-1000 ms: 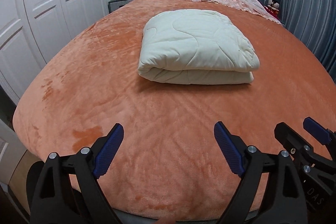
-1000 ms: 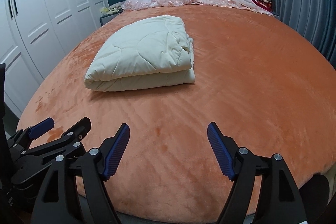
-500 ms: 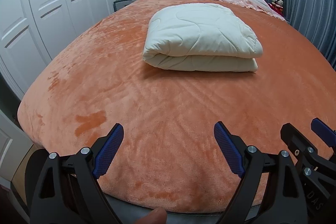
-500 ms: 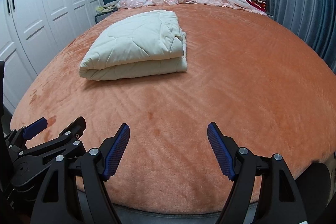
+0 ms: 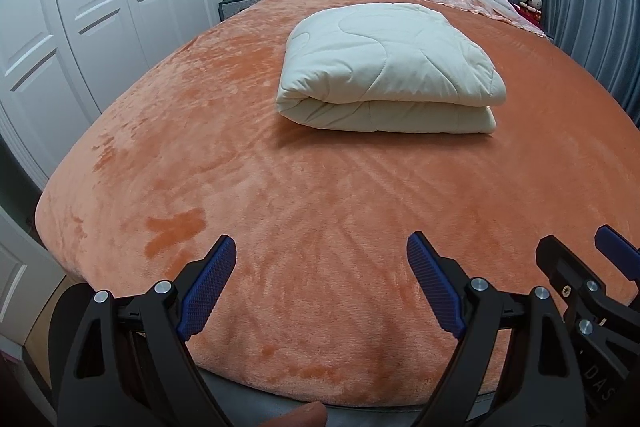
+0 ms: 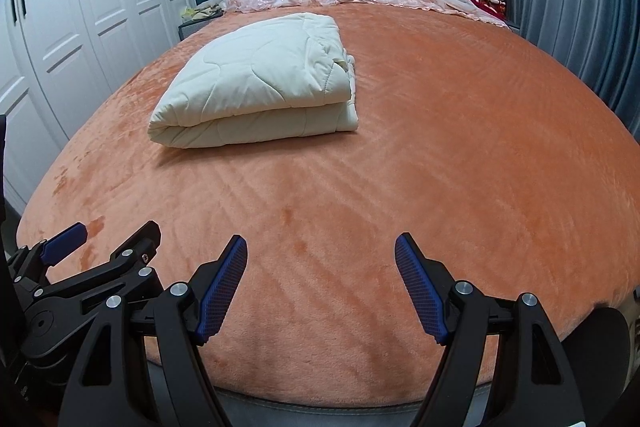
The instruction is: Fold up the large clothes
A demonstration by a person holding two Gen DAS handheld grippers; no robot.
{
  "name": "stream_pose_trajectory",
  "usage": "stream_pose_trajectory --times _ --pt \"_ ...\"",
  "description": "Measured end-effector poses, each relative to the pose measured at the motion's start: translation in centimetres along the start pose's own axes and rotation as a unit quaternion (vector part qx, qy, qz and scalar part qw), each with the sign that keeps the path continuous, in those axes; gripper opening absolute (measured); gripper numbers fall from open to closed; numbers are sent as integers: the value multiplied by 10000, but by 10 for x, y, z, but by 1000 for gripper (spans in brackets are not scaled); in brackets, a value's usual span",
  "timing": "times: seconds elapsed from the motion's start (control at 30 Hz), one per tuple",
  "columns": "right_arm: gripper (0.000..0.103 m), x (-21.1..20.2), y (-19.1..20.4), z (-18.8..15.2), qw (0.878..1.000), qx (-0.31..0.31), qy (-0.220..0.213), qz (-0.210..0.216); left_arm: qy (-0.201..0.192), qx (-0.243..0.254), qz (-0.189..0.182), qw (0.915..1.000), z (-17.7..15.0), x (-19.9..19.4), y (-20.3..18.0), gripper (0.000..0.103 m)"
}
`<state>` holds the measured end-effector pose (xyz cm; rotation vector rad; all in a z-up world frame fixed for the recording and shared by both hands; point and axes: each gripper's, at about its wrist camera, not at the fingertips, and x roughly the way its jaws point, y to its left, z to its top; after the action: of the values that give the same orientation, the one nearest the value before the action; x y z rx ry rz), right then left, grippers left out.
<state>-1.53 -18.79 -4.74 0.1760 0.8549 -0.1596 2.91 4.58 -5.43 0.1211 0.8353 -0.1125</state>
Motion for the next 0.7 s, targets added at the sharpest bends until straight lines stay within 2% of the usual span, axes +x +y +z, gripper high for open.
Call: stream_pose_trajectory --times 0.7 --pt "75 2 1 -2 10000 58 78 -5 103 53 13 9999 0 3 2 79"
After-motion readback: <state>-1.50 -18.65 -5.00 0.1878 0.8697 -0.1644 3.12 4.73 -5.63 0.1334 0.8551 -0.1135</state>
